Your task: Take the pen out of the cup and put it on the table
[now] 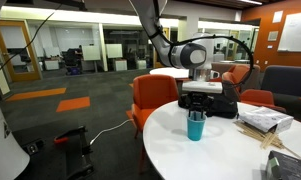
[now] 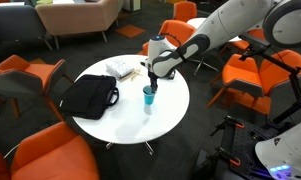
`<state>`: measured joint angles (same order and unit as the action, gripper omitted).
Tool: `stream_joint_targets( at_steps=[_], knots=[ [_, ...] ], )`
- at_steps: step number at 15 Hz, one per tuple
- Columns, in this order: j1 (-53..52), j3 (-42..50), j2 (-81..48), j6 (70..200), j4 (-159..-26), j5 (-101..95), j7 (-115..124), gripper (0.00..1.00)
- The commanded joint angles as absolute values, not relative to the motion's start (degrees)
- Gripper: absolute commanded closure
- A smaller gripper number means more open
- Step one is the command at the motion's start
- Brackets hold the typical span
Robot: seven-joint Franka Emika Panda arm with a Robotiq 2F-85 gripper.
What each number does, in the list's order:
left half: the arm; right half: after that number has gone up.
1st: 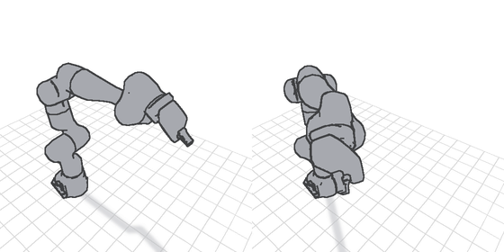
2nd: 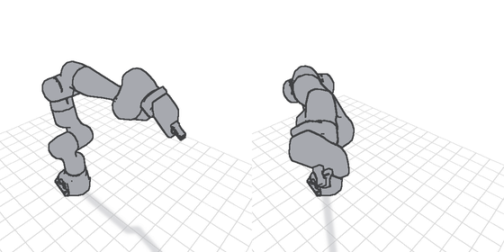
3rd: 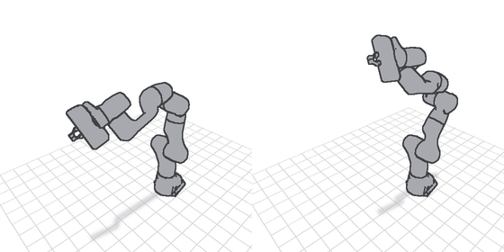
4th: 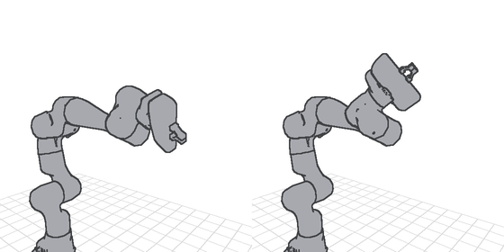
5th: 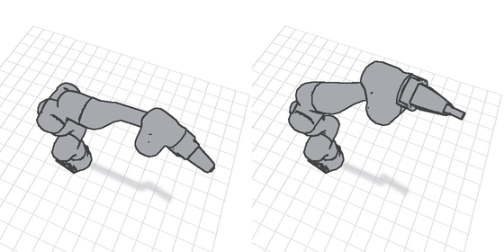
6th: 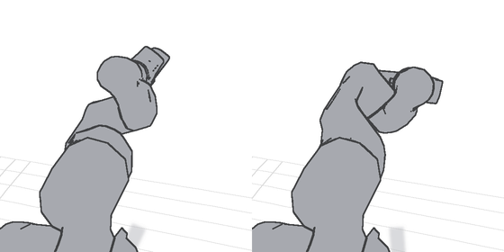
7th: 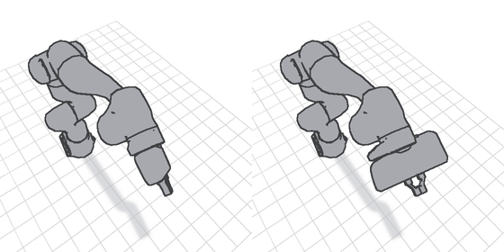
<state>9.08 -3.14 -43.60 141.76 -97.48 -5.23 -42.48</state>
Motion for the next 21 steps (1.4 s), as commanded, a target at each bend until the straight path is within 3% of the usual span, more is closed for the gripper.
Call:
stream_joint_targets(
  at_steps=[1,6,10,15,18,19,21],
  knots=[
    [8.9,-3.8,-46.29,137.84,-92.88,-7.4,-41.32,0.52],
    [8.43,-4.08,-49.38,135.73,-88.66,-8.13,-41.41,0.53],
    [8.82,-4.49,-51.28,135.14,-86.35,-7.73,-41.83,0.61],
    [9.24,-4.95,-53.14,134.88,-84.62,-7.59,-42.64,0.6],
    [9.21,-5.49,-53.71,135.28,-84.47,-7.56,-43.06,0.67],
    [9.1,-5.58,-53.84,135.47,-84.48,-7.65,-43.0,0.86],
    [8.99,-5.73,-54.07,135.69,-84.43,-7.88,-43.13,0.99]
  ],
)
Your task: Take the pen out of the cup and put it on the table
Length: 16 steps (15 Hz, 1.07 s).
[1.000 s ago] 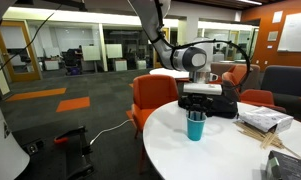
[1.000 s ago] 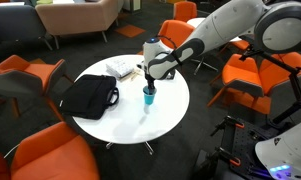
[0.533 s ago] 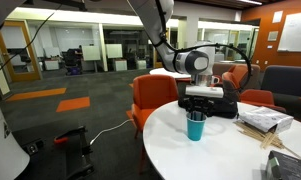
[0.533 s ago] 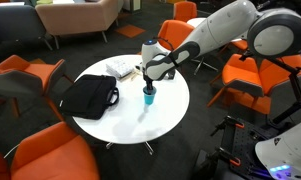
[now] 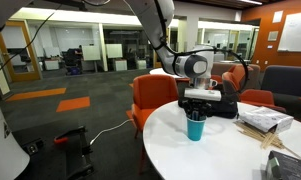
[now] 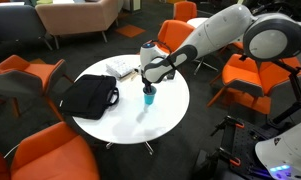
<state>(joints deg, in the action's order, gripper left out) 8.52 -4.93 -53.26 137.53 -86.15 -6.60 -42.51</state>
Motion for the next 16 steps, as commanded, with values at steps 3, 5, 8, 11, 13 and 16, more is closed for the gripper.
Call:
stream_joint_targets(
  at_steps=[3,5,8,11,13,16],
  knots=[
    [8.92,-5.58,-53.7,136.34,-85.08,-8.21,-42.97,1.0],
    [8.92,-5.54,-52.97,136.49,-85.88,-8.36,-42.88,0.99],
    [9.18,-6.05,-49.87,137.52,-88.99,-8.65,-43.48,0.99],
    [9.36,-6.72,-45.95,137.69,-92.14,-8.41,-43.19,0.99],
    [8.99,-6.63,-42.59,137.93,-94.87,-8.29,-42.07,0.99],
    [7.39,-5.5,-37.09,138.75,-99.29,-9.47,-39.89,0.99]
  ],
)
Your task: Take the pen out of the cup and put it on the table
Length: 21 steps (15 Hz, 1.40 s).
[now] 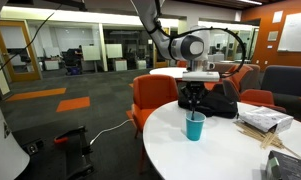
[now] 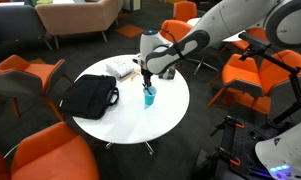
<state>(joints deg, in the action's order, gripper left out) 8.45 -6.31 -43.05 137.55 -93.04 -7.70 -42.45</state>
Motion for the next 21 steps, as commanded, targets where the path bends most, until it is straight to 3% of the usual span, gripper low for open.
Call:
stream_joint_targets(
  at_steps=[1,11,21],
  knots=[
    [6.64,-4.99,-35.41,138.39,-100.38,-9.99,-38.73,0.99],
    [-1.09,-4.1,-33.03,117.54,-99.05,-10.18,-19.62,0.99],
    [-2.7,-2.08,-40.61,126.77,-106.59,-28.07,-26.2,0.99]
  ],
)
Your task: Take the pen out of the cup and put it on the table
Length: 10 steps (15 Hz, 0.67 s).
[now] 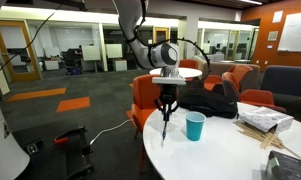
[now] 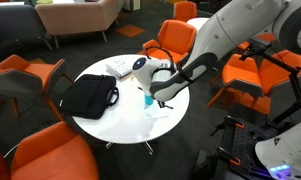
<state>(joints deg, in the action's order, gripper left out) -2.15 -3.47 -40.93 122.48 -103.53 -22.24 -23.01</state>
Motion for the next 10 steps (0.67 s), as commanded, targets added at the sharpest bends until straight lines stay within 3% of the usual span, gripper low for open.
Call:
stream_joint_targets(
  at_steps=[1,10],
  knots=[
    [-2.72,-1.51,-40.85,128.24,-107.79,-30.87,-26.99,0.99],
    [-0.69,2.66,-42.31,136.04,-114.97,-50.66,-28.61,0.99]
  ],
)
